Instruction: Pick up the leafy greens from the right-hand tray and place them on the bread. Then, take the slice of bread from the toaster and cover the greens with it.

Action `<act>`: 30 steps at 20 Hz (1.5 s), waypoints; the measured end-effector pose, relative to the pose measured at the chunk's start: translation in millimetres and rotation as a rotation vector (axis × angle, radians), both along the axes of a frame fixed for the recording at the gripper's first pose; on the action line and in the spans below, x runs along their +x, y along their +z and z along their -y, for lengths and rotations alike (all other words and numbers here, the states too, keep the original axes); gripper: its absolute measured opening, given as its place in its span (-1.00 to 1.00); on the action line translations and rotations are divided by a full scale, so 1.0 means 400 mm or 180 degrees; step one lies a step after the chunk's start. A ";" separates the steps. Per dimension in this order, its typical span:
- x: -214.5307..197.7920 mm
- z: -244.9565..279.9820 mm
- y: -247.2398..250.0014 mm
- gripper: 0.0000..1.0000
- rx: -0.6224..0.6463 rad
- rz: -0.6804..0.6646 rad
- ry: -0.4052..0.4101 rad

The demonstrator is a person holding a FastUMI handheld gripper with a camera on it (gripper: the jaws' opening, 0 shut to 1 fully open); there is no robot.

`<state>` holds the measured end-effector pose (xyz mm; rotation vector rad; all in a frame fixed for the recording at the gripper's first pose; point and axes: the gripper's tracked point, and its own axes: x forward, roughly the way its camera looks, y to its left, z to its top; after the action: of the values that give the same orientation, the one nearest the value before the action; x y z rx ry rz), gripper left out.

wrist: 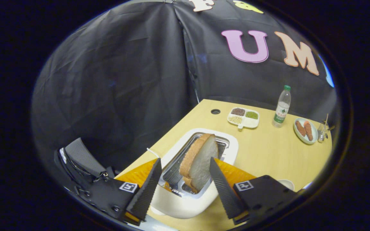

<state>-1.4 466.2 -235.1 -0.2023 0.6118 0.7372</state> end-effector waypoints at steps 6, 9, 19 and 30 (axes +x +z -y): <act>0.036 0.036 0.018 -0.25 0.0028 0.0008 -0.0200; 0.036 0.029 0.056 -0.55 0.0246 -0.0010 -0.0134; 0.027 0.038 0.245 -0.56 0.0969 0.0043 -0.0019; 0.071 0.242 0.260 -0.63 0.1103 -0.0034 -0.0327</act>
<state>27.0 369.2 -131.2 0.1519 0.4915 0.7329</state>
